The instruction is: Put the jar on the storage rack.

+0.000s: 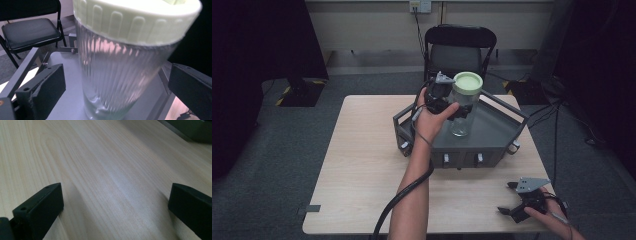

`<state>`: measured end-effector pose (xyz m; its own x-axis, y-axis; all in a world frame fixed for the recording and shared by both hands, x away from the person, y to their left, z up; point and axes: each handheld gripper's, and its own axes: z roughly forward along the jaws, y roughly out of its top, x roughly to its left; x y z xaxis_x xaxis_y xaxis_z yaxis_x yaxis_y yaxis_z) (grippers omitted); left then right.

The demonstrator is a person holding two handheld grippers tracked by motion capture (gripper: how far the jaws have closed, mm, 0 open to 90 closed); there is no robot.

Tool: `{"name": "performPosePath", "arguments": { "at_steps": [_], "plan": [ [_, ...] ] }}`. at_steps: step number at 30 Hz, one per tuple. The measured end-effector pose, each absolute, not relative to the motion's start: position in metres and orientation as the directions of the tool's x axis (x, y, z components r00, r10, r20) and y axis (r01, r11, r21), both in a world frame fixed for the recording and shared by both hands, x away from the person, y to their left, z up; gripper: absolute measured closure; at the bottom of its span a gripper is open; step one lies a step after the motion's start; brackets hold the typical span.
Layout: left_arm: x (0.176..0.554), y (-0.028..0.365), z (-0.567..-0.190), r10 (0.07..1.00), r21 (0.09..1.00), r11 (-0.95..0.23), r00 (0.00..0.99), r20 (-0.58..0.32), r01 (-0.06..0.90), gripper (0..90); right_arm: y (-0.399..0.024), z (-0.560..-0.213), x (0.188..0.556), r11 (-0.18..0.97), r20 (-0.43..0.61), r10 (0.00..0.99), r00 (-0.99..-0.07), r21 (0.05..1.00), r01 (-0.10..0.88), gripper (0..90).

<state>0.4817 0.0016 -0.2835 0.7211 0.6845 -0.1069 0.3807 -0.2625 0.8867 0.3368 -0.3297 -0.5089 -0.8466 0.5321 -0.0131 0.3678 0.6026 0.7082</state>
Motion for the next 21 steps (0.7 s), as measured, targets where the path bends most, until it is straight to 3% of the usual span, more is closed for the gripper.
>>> {"name": "performPosePath", "arguments": {
  "at_steps": [21],
  "plan": [
    [0.460, 0.041, -0.293, 0.680, 0.889, -0.263, 0.726, -0.104, 0.374, 0.6, -0.330, -0.509, 0.337, 0.603, -0.013, 0.532, -0.847, 0.708, 0.368, 0.0]
  ]
}}
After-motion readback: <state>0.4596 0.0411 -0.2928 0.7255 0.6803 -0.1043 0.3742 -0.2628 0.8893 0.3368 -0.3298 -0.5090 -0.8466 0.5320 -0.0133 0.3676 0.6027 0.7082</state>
